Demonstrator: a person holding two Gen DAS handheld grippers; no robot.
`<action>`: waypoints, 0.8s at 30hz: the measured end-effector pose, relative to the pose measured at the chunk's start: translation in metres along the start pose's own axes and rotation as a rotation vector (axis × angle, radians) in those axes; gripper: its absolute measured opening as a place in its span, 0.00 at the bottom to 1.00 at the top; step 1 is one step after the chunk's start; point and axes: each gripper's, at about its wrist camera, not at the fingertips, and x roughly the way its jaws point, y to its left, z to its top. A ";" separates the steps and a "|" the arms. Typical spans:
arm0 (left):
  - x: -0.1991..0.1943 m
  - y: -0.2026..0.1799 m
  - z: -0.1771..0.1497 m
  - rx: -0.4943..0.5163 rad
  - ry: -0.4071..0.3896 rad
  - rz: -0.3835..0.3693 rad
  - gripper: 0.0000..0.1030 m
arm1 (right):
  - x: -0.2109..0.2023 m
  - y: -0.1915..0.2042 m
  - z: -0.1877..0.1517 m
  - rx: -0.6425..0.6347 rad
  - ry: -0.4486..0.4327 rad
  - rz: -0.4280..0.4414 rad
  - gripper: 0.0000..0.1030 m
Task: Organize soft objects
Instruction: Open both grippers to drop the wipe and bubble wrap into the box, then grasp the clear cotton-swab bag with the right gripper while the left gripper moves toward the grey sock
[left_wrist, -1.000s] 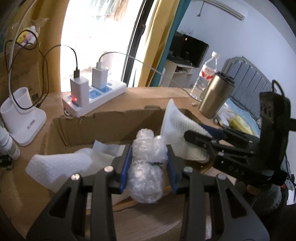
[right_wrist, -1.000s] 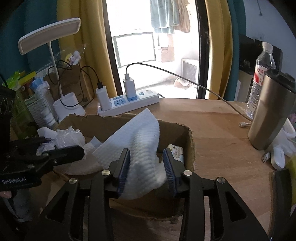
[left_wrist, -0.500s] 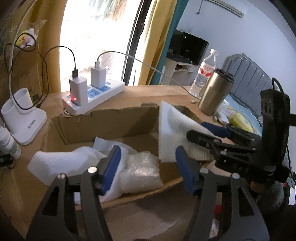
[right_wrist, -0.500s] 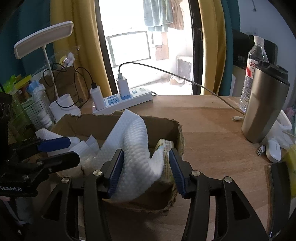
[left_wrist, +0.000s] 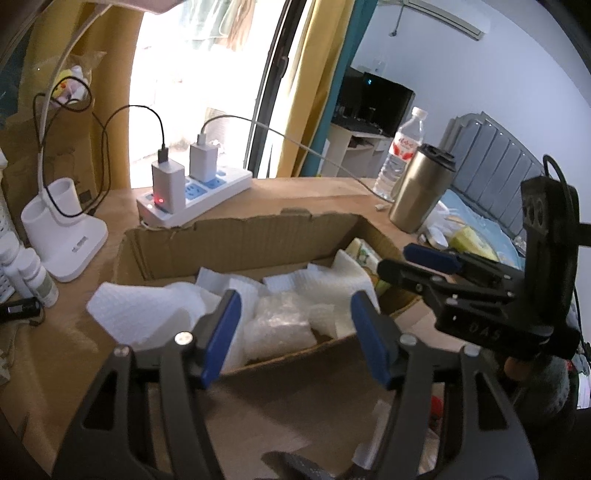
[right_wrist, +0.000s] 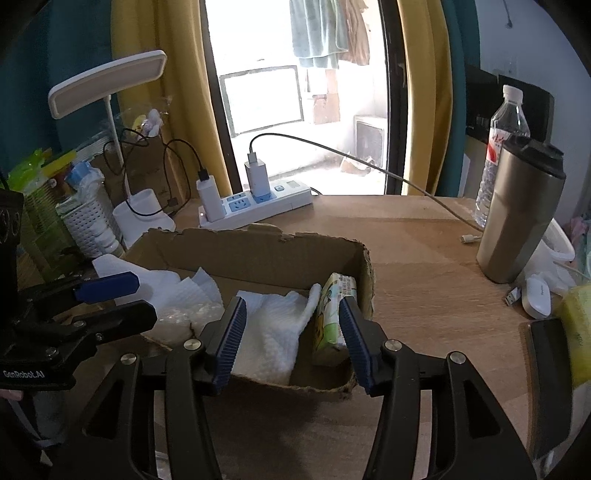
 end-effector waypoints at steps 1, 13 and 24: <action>-0.002 -0.001 -0.001 0.001 -0.002 0.000 0.62 | -0.002 0.001 0.000 -0.002 -0.002 -0.001 0.54; -0.025 -0.007 -0.013 0.008 -0.026 0.005 0.62 | -0.031 0.016 -0.008 -0.016 -0.027 -0.008 0.54; -0.042 -0.013 -0.027 0.004 -0.041 0.011 0.63 | -0.053 0.022 -0.025 -0.009 -0.032 -0.019 0.62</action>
